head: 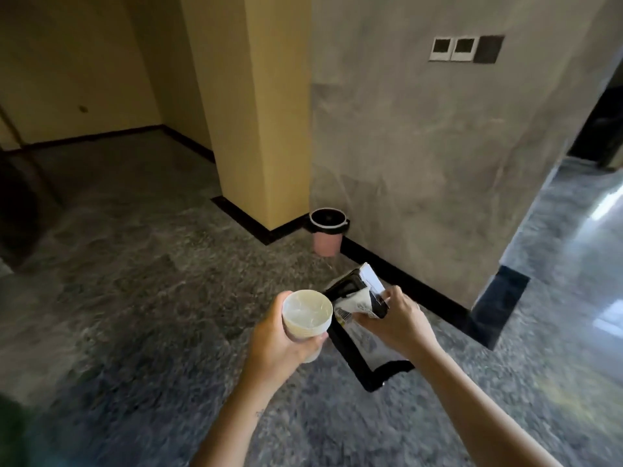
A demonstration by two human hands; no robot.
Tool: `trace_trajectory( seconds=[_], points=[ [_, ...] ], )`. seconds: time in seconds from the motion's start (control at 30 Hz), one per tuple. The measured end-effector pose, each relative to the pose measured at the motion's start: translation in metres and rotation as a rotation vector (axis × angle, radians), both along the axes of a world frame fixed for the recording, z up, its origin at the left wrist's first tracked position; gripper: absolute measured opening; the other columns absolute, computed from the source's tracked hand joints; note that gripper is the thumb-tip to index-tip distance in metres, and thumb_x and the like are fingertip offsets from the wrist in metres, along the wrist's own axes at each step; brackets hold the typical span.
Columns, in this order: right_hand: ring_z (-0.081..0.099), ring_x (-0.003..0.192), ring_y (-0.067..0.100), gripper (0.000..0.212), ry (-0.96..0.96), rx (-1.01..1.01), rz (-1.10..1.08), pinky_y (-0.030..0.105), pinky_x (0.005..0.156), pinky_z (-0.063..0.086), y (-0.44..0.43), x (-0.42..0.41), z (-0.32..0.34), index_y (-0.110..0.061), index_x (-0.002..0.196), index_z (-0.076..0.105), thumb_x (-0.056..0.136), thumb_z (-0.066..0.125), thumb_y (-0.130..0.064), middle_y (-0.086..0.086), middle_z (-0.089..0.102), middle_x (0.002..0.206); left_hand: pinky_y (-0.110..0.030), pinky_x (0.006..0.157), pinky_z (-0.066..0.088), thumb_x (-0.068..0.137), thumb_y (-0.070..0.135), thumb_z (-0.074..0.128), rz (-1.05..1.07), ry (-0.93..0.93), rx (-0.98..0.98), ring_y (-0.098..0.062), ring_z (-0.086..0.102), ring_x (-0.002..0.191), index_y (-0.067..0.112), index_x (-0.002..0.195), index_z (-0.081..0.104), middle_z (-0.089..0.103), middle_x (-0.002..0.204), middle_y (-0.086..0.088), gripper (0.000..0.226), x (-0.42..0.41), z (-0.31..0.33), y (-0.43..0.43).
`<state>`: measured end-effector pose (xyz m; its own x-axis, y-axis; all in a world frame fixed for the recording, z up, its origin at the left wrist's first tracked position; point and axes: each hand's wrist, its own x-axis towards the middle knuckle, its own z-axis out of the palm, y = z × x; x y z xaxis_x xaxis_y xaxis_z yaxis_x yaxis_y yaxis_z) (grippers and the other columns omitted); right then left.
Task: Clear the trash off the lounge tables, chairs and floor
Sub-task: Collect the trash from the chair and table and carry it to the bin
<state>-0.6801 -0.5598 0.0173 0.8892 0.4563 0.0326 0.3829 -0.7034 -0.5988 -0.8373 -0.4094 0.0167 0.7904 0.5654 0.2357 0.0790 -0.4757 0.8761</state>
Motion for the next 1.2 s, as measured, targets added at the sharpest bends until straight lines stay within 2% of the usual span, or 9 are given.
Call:
trace_trajectory(
  seconds=[0.1, 0.27, 0.43, 0.53, 0.63, 0.87, 0.93, 1.07, 1.2],
  points=[
    [0.056, 0.097, 0.023, 0.058, -0.021, -0.010, -0.028, 0.034, 0.073, 0.045, 0.056, 0.072, 0.017, -0.018, 0.096, 0.044, 0.065, 0.069, -0.061, -0.001, 0.058, 0.100, -0.002, 0.067, 0.041, 0.063, 0.032, 0.084, -0.041, 0.004, 0.001, 0.018, 0.051, 0.091, 0.039, 0.111, 0.044, 0.057, 0.098, 0.021, 0.063, 0.078, 0.015, 0.062],
    [0.055, 0.091, 0.022, 0.053, -0.063, -0.009, -0.083, 0.030, 0.065, 0.037, 0.134, 0.199, 0.020, -0.021, 0.088, 0.039, 0.066, 0.068, -0.060, -0.006, 0.049, 0.088, -0.013, 0.074, 0.047, 0.064, 0.032, 0.084, -0.098, 0.034, 0.009, 0.003, 0.056, 0.095, 0.031, 0.116, 0.048, 0.059, 0.105, 0.015, 0.064, 0.213, 0.019, 0.153],
    [0.056, 0.095, 0.025, 0.056, -0.092, -0.031, -0.107, 0.031, 0.066, 0.038, 0.218, 0.341, -0.013, -0.019, 0.094, 0.040, 0.068, 0.067, -0.060, 0.000, 0.056, 0.098, -0.011, 0.074, 0.045, 0.062, 0.034, 0.084, -0.090, 0.034, 0.035, 0.006, 0.053, 0.097, 0.032, 0.118, 0.048, 0.056, 0.107, 0.019, 0.066, 0.351, 0.000, 0.242],
    [0.056, 0.094, 0.025, 0.056, -0.064, -0.026, -0.098, 0.030, 0.064, 0.036, 0.267, 0.434, -0.024, -0.018, 0.100, 0.042, 0.070, 0.066, -0.059, 0.001, 0.057, 0.103, -0.017, 0.076, 0.047, 0.062, 0.030, 0.084, -0.091, 0.034, -0.013, 0.005, 0.055, 0.098, 0.034, 0.115, 0.050, 0.058, 0.106, 0.018, 0.063, 0.440, -0.002, 0.296],
    [0.057, 0.094, 0.025, 0.058, -0.037, -0.042, -0.067, 0.029, 0.063, 0.035, 0.319, 0.523, -0.024, -0.017, 0.103, 0.043, 0.072, 0.066, -0.059, 0.002, 0.057, 0.104, -0.012, 0.073, 0.045, 0.062, 0.032, 0.084, -0.076, 0.063, -0.010, 0.005, 0.055, 0.098, 0.038, 0.114, 0.048, 0.057, 0.107, 0.019, 0.063, 0.520, 0.008, 0.348],
    [0.046, 0.072, 0.021, 0.050, 0.028, -0.036, 0.017, 0.033, 0.059, 0.039, 0.452, 0.692, -0.023, -0.015, 0.093, 0.038, 0.073, 0.069, -0.049, 0.002, 0.047, 0.087, -0.010, 0.068, 0.042, 0.066, 0.035, 0.082, 0.024, 0.103, 0.021, -0.006, 0.054, 0.099, 0.033, 0.117, 0.048, 0.056, 0.112, 0.014, 0.061, 0.668, 0.011, 0.470],
    [0.047, 0.072, 0.021, 0.051, 0.033, -0.058, -0.007, 0.033, 0.058, 0.039, 0.478, 0.737, -0.036, -0.016, 0.094, 0.038, 0.073, 0.069, -0.050, 0.000, 0.045, 0.084, -0.010, 0.069, 0.042, 0.066, 0.036, 0.081, 0.040, 0.103, 0.037, -0.006, 0.053, 0.099, 0.033, 0.117, 0.048, 0.056, 0.112, 0.013, 0.061, 0.710, 0.001, 0.504],
    [0.042, 0.061, 0.011, 0.049, 0.061, -0.118, -0.115, 0.026, 0.047, 0.026, 0.519, 0.829, -0.065, -0.018, 0.090, 0.037, 0.074, 0.067, -0.053, -0.003, 0.042, 0.076, -0.026, 0.080, 0.045, 0.065, 0.029, 0.083, -0.004, 0.122, 0.033, -0.014, 0.053, 0.105, 0.023, 0.121, 0.048, 0.056, 0.117, 0.004, 0.066, 0.808, -0.027, 0.576],
    [0.044, 0.065, 0.015, 0.052, 0.115, -0.166, -0.227, 0.028, 0.054, 0.032, 0.564, 0.916, -0.087, -0.015, 0.094, 0.039, 0.074, 0.067, -0.054, -0.002, 0.044, 0.078, -0.026, 0.082, 0.042, 0.065, 0.027, 0.084, -0.070, 0.166, 0.039, -0.016, 0.051, 0.108, 0.018, 0.123, 0.046, 0.054, 0.121, 0.002, 0.070, 0.916, -0.041, 0.651]
  ],
)
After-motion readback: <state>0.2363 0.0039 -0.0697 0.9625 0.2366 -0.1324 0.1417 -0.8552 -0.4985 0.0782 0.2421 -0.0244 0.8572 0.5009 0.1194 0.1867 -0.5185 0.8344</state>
